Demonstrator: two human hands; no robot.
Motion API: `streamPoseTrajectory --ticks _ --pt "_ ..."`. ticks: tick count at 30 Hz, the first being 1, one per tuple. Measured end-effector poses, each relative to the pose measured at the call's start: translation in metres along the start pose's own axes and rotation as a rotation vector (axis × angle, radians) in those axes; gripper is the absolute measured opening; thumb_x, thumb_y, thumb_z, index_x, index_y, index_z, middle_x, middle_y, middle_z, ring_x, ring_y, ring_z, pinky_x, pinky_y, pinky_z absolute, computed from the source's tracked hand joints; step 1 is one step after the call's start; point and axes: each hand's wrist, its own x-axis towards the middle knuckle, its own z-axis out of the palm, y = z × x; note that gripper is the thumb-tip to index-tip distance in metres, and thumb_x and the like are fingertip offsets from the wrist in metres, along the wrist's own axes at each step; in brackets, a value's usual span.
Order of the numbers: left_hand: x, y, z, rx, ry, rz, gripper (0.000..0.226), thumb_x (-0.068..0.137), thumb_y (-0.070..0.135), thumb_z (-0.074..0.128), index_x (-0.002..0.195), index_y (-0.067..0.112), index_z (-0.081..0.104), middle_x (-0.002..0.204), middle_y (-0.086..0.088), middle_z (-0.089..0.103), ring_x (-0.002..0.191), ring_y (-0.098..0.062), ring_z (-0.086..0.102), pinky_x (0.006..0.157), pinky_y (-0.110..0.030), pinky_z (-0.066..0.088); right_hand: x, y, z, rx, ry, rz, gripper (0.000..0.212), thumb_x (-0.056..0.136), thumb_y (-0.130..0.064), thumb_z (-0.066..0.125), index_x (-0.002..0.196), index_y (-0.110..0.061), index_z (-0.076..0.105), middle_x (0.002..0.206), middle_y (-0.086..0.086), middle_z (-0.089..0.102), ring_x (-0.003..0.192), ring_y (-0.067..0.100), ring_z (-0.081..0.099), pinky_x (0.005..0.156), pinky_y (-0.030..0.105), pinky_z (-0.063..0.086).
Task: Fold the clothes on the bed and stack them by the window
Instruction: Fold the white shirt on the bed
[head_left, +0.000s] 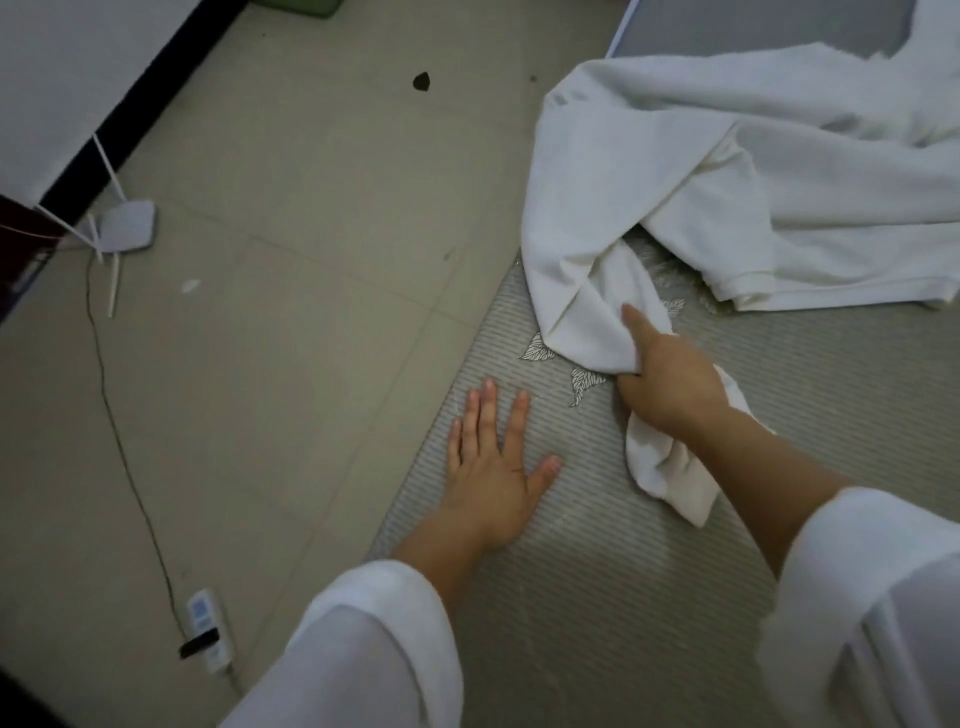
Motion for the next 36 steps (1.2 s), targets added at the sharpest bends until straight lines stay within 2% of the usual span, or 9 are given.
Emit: streamPoseTrajectory --ticks 4,8,11,15,18,23,28,32,36 --pt "-0.004 0.011 -0.022 -0.038 -0.091 -0.035 0.077 0.096 0.055 0.034 0.151 0.026 -0.013 0.156 -0.005 -0.027 0.143 -0.021 -0.025 0.113 -0.037 -0.016 -0.059 0.000 0.010 0.061 -0.193 -0.091 0.068 0.084 -0.005 0.048 0.144 -0.035 0.037 0.132 0.009 0.059 0.118 0.029 0.055 0.094 0.033 0.044" --pt "-0.043 0.022 -0.036 -0.196 0.098 -0.012 0.082 0.094 0.022 0.050 0.151 0.020 -0.010 0.159 -0.010 -0.001 0.145 -0.026 0.007 0.118 -0.038 0.014 -0.133 0.006 0.017 0.039 -0.484 -0.177 0.060 0.083 -0.001 0.049 0.133 -0.033 0.054 0.140 -0.004 0.052 0.125 0.017 0.051 0.102 0.026 0.039" --pt "-0.079 0.025 -0.028 0.091 0.093 0.204 0.080 0.097 0.020 0.045 0.145 0.037 -0.016 0.158 -0.012 -0.012 0.146 -0.031 -0.002 0.117 -0.042 0.008 -0.196 0.012 0.024 -0.031 -0.659 -0.147 0.028 0.091 -0.014 0.056 0.110 -0.032 0.066 0.129 -0.007 0.059 0.110 0.011 0.053 0.075 0.000 0.030" --pt "-0.112 0.041 -0.008 0.458 -0.082 0.497 0.053 0.099 0.023 0.036 0.148 0.038 0.021 0.157 -0.004 -0.022 0.143 -0.034 -0.021 0.115 -0.047 -0.008 -0.271 0.027 0.044 -0.188 -0.899 -0.013 0.040 0.096 -0.018 0.054 0.135 -0.012 0.053 0.141 0.008 0.050 0.129 0.026 0.045 0.107 0.030 0.034" --pt "-0.136 0.067 0.011 0.496 -0.066 0.685 0.031 0.096 0.021 0.040 0.121 0.024 0.058 0.159 -0.006 0.012 0.145 -0.038 -0.002 0.116 -0.050 0.002 -0.311 0.054 0.044 -0.261 -0.979 0.099 0.047 0.101 -0.022 0.044 0.145 -0.009 0.036 0.148 0.008 0.040 0.136 0.025 0.036 0.111 0.033 0.025" --pt "-0.190 0.115 0.029 0.166 -0.473 0.494 0.022 0.100 0.026 0.036 0.104 0.012 0.052 0.116 -0.014 0.058 0.108 -0.031 0.054 0.085 -0.035 0.041 -0.362 0.123 0.021 -0.382 -0.747 0.261 0.036 0.100 -0.027 0.044 0.132 -0.014 0.053 0.135 0.006 0.054 0.125 0.021 0.048 0.105 0.031 0.034" --pt "-0.232 0.138 0.029 -0.207 -0.991 0.285 0.036 0.099 0.041 0.045 0.105 0.011 0.064 0.106 -0.006 0.063 0.091 -0.014 0.053 0.075 -0.022 0.042 -0.388 0.183 0.004 -0.092 -0.436 0.518 0.035 0.097 -0.015 0.042 0.127 -0.021 0.060 0.130 0.003 0.060 0.118 0.021 0.054 0.099 0.027 0.039" --pt "-0.252 0.142 0.043 0.038 -1.263 0.025 0.056 0.086 0.040 0.062 0.131 0.007 0.052 0.122 -0.014 0.057 0.097 -0.027 0.058 0.071 -0.030 0.048 -0.373 0.182 0.012 0.439 -0.131 0.680 0.039 0.095 -0.013 0.046 0.133 -0.007 0.052 0.138 0.014 0.052 0.125 0.029 0.048 0.101 0.029 0.037" --pt "-0.240 0.130 0.031 0.442 -1.190 -0.006 0.058 0.080 0.035 0.058 0.130 0.009 0.049 0.130 -0.016 0.051 0.112 -0.033 0.054 0.087 -0.038 0.047 -0.352 0.166 0.036 0.845 0.025 0.897 0.069 0.089 -0.029 0.060 0.145 -0.004 0.028 0.141 0.017 0.041 0.122 0.035 0.047 0.102 0.045 0.042"
